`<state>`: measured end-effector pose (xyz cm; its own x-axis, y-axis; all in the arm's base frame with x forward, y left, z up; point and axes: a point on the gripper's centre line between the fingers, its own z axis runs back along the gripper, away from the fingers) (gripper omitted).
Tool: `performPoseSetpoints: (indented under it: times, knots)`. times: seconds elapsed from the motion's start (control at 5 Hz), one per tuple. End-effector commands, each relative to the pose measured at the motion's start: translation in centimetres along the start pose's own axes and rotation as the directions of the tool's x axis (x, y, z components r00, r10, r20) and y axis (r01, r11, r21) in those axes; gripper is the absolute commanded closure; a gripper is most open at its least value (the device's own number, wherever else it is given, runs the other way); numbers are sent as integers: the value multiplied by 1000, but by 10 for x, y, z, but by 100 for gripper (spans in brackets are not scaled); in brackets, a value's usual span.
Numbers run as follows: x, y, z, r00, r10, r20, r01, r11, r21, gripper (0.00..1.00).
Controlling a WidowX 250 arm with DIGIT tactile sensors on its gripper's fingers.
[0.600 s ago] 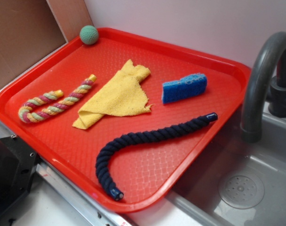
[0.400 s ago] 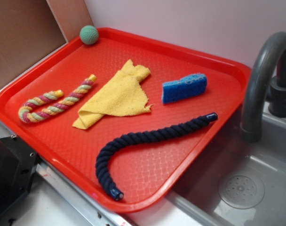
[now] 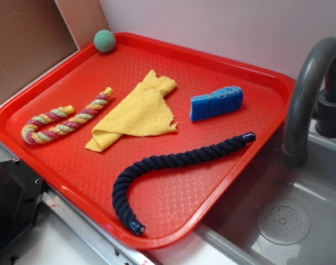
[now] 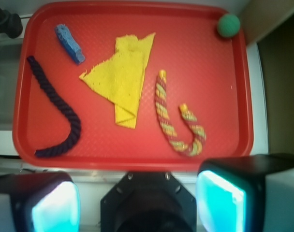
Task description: Grab the blue sponge.
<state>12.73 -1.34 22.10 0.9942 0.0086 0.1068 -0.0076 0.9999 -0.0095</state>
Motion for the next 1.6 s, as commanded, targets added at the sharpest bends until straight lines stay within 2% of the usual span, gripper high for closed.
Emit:
performPoseSetpoints:
  times: [0.0,0.2,0.4,0.6,0.8,1.0,1.2,1.4]
  knots:
    - [37,-11,-25,991,-61,120,51,996,78,0]
    - [60,-23,-40,982,-120,148,105,989,104,0]
    - [84,-35,-55,967,-184,174,176,983,56,0]
    - [115,-51,-79,956,-249,156,249,968,22,0]
    - [142,-69,-116,950,-292,113,297,955,-24,0]
    - [156,-85,-138,935,-350,65,351,936,-10,0]
    - [169,-94,-161,919,-394,21,394,919,-29,0]
    - [173,-105,-183,882,-471,7,469,877,-104,0]
